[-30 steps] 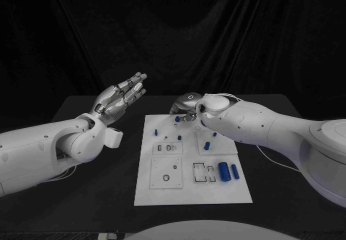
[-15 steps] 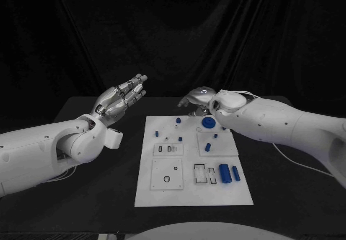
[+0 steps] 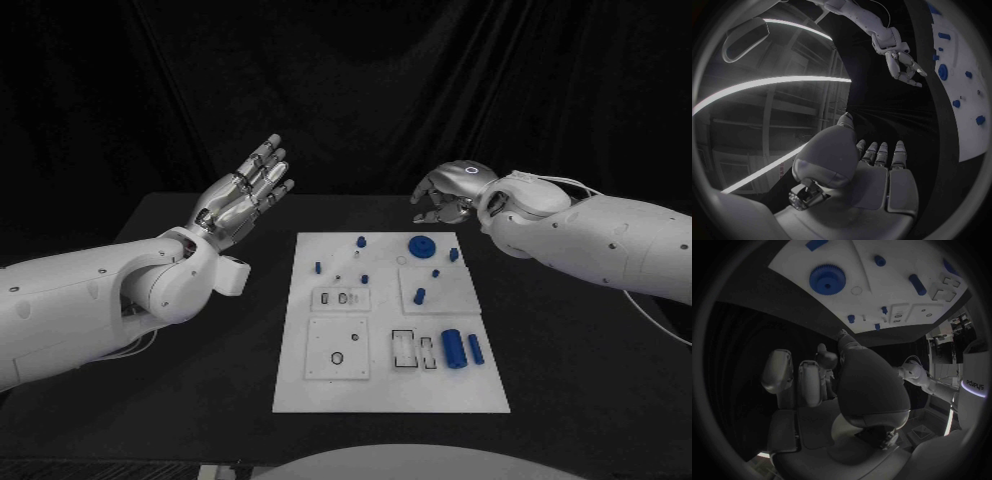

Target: Assemble the parts on the task board

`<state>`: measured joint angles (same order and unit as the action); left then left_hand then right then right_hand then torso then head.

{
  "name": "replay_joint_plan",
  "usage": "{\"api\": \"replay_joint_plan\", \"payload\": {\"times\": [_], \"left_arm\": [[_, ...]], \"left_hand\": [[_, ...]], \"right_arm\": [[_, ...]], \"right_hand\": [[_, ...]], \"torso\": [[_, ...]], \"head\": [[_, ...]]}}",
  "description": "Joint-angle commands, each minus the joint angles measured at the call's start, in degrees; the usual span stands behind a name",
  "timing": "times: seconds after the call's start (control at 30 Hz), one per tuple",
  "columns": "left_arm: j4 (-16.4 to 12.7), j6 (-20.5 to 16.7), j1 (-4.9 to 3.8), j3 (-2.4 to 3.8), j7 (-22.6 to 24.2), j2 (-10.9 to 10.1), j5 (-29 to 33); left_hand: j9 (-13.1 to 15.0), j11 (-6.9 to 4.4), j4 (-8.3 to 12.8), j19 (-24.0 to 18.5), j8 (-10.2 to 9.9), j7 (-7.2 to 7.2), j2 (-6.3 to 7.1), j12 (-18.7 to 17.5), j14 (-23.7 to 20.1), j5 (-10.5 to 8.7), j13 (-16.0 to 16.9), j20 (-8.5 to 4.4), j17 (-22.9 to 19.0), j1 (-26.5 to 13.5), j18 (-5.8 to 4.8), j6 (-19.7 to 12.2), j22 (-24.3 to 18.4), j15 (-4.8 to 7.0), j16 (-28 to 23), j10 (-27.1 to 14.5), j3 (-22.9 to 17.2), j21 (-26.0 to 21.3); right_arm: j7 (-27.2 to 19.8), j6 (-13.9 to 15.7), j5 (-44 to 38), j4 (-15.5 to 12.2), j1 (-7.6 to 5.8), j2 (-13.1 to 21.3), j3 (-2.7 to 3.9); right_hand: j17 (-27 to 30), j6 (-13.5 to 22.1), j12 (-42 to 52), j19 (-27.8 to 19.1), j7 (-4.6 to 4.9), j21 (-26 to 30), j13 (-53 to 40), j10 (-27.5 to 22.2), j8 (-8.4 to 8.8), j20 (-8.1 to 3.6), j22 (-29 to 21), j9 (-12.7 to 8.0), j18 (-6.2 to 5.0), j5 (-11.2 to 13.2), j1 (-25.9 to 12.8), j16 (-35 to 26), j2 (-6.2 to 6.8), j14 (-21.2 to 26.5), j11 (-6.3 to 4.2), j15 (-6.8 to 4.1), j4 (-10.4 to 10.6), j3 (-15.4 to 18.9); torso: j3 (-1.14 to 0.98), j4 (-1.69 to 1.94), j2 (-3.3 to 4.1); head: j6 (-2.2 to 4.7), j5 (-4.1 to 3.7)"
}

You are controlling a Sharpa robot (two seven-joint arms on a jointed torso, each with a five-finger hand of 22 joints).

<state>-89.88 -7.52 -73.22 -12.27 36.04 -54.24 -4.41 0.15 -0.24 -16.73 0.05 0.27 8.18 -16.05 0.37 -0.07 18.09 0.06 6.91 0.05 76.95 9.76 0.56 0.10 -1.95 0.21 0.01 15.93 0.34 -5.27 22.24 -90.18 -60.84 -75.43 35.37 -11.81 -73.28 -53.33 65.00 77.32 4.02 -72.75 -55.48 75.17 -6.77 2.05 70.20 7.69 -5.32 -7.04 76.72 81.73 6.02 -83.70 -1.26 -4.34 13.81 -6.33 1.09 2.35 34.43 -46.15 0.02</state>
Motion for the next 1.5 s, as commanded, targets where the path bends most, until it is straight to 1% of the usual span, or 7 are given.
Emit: {"api": "replay_joint_plan", "payload": {"times": [0.03, 0.27, 0.3, 0.63, 1.07, 1.3, 1.5], "left_arm": [[0.1, -2.0, 0.09, 0.06, 1.7, 0.1, 0.0], [0.3, -2.6, 0.24, 0.06, 2.1, 0.2, 0.0], [0.3, -2.5, 0.25, 0.06, 2.1, 0.2, 0.0], [0.2, -1.9, 0.32, 0.07, 2.2, 0.1, 0.0], [0.3, -0.7, 0.53, 0.07, 1.9, 0.0, 0.0], [0.3, 0.0, 0.78, 0.07, 1.6, -0.1, 0.0], [0.3, 0.3, 0.87, 0.07, 1.4, -0.2, 0.0]], "left_hand": [[-0.2, -1.31, -0.1, -0.1, -0.3, 0.35, -0.37, -0.4, 0.1, -5.54, -0.1, -1.56, -0.1, -3.9, -1.27, -0.6, -0.1, 1.04, -0.2, 0.0, 1.3, -0.3], [-0.2, -2.24, -0.1, -0.1, -0.3, 1.85, -0.42, -0.4, 0.1, -6.40, -0.1, -2.20, -0.1, -5.2, -1.76, -0.6, -0.1, 1.19, -0.2, 0.0, 1.3, -0.3], [-0.2, -3.04, 0.0, -0.1, -0.3, 3.05, -0.48, -0.4, 0.1, -5.90, -0.1, -2.09, -0.1, -5.2, -1.87, -0.6, -0.1, 0.99, -0.2, 0.0, 1.1, -0.3], [-0.2, -2.81, 0.1, -0.1, -0.3, 2.19, -0.28, -0.4, 0.1, -0.56, -0.1, -0.87, -0.1, -1.8, -1.43, -0.6, -0.1, 0.31, -0.2, 0.0, -0.8, -0.3], [0.2, -2.48, 0.0, -0.1, 0.1, -2.95, -0.15, -0.4, 0.1, 6.01, -0.1, 0.45, -0.1, 2.5, -0.22, 1.0, -0.1, 0.30, -0.2, 0.0, -2.2, -0.3], [0.4, -2.33, 0.0, -0.1, 0.3, -4.95, -0.10, -0.4, 0.1, 7.26, -0.1, 0.98, -0.1, 3.5, 0.17, 1.7, -0.1, 0.28, -0.2, 0.0, -2.4, -0.3], [0.5, -1.80, 0.0, -0.1, 0.5, -5.66, -0.07, -0.4, 0.1, 7.92, -0.1, 1.28, -0.1, 4.0, 0.33, 2.4, -0.1, 0.21, -0.2, 0.0, -2.5, -0.3]], "right_arm": [[3.6, -2.0, 4.2, -0.8, 0.13, 0.8, 0.03], [6.2, -5.4, 5.1, -0.9, 1.06, 2.0, 0.02], [6.5, -5.9, 5.1, -0.9, 1.20, 2.0, 0.02], [9.1, -9.1, 5.1, -0.2, 3.05, 1.6, 0.02], [10.1, -8.7, 3.2, 1.2, 5.04, -0.2, 0.03], [9.6, -7.7, 2.7, 2.1, 5.49, -1.0, 0.03], [9.2, -7.3, 2.7, 2.7, 5.59, -1.5, 0.03]], "right_hand": [[-8.4, -0.1, 7.8, 2.2, -0.02, -3.8, -9.2, 2.6, -0.31, 0.08, 4.7, 0.8, 1.18, -0.1, -0.7, 3.9, -0.06, -3.5, -0.05, -0.12, 0.8, 0.4], [-16.7, 0.5, 15.4, 6.9, -0.16, -10.6, -19.1, 7.5, -0.42, -0.14, 12.4, 2.0, 3.00, -2.1, -1.0, 8.3, 0.31, -6.3, -0.16, -0.24, 1.6, 0.7], [-16.7, 0.6, 16.8, 7.6, -0.18, -11.5, -21.0, 8.5, -0.46, -0.17, 13.4, 2.2, 3.27, -2.3, -1.0, 8.3, 0.40, -6.3, -0.18, -0.25, 1.7, 0.7], [-16.7, 2.1, 25.0, 12.0, 0.05, -16.6, -34.5, 14.8, -0.16, 0.00, 19.1, 3.4, 5.06, -2.9, -2.6, 8.3, 2.19, -6.3, 0.04, -0.04, 2.7, 0.2], [-16.7, 3.0, 25.0, 12.7, 0.24, -17.2, -34.5, 14.8, 0.04, 0.12, 19.8, 3.8, 5.32, -3.6, -1.6, 8.3, 2.08, -6.3, 0.27, 0.08, 2.1, -0.5], [-16.7, 3.3, 25.0, 12.7, 0.46, -17.2, -34.5, 14.8, -0.18, 0.31, 19.8, 4.6, 5.32, -11.1, -0.3, 8.3, 1.37, -6.3, 0.52, 0.24, 1.0, -1.1], [-16.7, 3.8, 25.0, 12.7, 0.51, -17.2, -34.5, 14.8, -0.14, 0.36, 19.8, 5.1, 5.32, -14.0, -0.2, 8.3, 1.22, -6.3, 0.55, 0.28, 0.5, -1.4]], "torso": [[0.06, 0.08, -0.24], [0.04, 0.01, -0.35], [0.05, 0.01, -0.34], [0.11, 0.12, -0.17], [0.13, 0.10, -0.25], [0.13, 0.14, -0.22], [0.12, 0.12, -0.21]], "head": [[-0.22, -0.34], [-0.59, -0.50], [-0.66, -0.50], [-0.31, -0.49], [-0.71, -0.49], [-0.72, -0.43], [-0.89, -0.39]]}}
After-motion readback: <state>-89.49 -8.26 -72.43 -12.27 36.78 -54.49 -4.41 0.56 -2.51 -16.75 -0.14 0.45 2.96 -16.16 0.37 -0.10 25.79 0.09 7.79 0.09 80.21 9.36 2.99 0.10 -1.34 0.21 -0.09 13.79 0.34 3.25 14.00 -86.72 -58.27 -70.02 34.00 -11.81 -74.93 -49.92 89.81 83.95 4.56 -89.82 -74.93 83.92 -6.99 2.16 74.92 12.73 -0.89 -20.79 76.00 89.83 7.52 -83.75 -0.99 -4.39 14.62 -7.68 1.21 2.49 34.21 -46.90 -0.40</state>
